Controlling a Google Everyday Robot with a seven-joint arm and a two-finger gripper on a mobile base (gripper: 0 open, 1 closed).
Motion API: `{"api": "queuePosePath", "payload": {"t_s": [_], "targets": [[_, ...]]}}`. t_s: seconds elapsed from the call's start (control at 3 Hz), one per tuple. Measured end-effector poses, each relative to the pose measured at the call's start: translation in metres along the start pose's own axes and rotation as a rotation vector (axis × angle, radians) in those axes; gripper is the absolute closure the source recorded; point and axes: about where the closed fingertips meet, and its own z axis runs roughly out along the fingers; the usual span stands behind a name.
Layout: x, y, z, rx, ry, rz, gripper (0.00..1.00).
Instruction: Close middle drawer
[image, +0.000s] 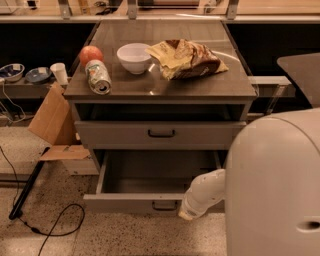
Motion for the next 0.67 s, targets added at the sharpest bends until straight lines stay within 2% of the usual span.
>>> {"api": "queuePosePath", "payload": {"t_s": [0.33, 0.67], "targets": [[0.007, -0.015, 0.005, 0.010, 0.034, 0.025, 0.75], [0.004, -0.029, -0.004, 0.041, 0.043, 0.036, 0.52]]}}
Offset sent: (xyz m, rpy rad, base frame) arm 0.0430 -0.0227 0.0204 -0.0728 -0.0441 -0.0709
